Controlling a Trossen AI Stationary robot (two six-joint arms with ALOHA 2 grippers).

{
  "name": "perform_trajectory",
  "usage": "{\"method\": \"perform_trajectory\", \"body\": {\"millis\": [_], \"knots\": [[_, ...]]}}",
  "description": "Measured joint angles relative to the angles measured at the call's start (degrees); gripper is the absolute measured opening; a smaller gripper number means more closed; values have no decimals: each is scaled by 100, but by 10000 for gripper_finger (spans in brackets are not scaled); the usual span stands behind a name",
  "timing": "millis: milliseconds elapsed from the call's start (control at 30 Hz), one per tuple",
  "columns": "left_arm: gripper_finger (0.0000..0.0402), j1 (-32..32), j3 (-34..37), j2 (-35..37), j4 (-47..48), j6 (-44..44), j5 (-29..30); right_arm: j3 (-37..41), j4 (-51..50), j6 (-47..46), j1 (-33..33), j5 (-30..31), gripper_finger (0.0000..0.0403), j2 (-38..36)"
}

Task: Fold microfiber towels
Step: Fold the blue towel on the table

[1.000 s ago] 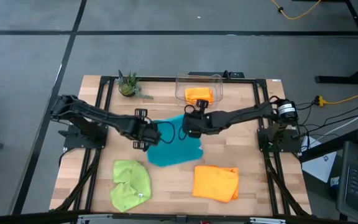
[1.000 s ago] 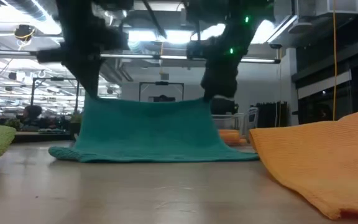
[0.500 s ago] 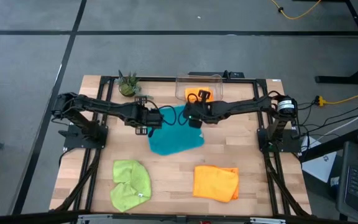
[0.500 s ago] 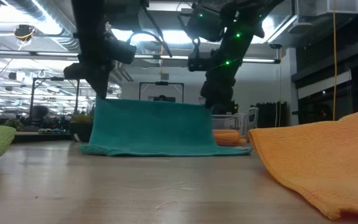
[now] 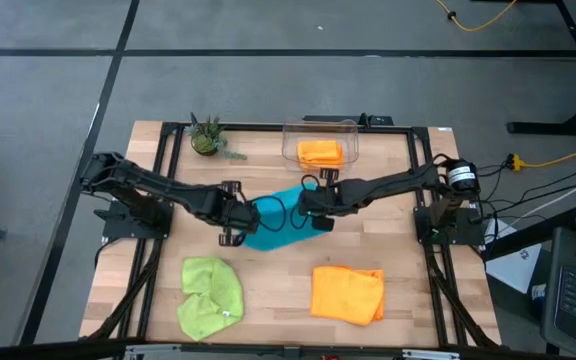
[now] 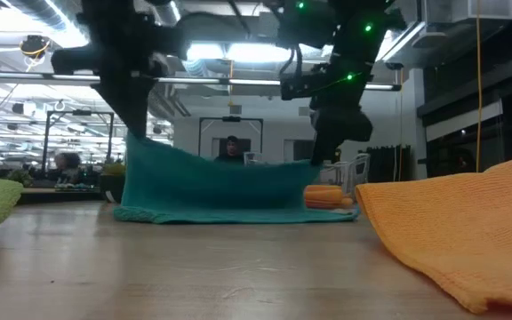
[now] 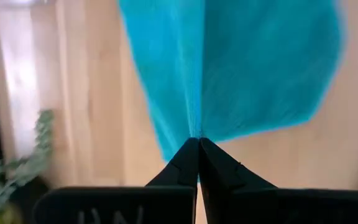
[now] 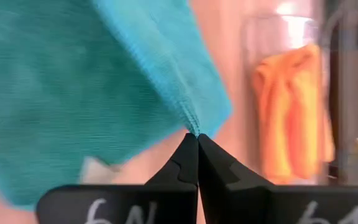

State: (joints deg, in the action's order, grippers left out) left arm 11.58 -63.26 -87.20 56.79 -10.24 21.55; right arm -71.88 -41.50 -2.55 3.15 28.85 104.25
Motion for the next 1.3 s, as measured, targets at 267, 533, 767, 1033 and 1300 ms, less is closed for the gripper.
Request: {"method": "perform_trajectory", "body": {"millis": [267, 533, 767, 1033, 1300], "knots": [[0, 455, -3, -180, -634, -467, -471, 0, -123, -325, 349, -547, 0, 0], [0, 934, -7, -292, -767, -918, -479, 110, -340, -644, 633, -673, 0, 0], [0, 1057, 4, -565, -795, -1045, -480, 684, 283, -894, 661, -1106, 0, 0], [7, 1057, 0, -844, -907, -1324, -720, 815, 307, -1048, 692, -1374, 37, 0], [85, 1057, 0, -841, -945, -1627, -1199, 805, 287, -930, 692, -1940, 119, 2]]}}
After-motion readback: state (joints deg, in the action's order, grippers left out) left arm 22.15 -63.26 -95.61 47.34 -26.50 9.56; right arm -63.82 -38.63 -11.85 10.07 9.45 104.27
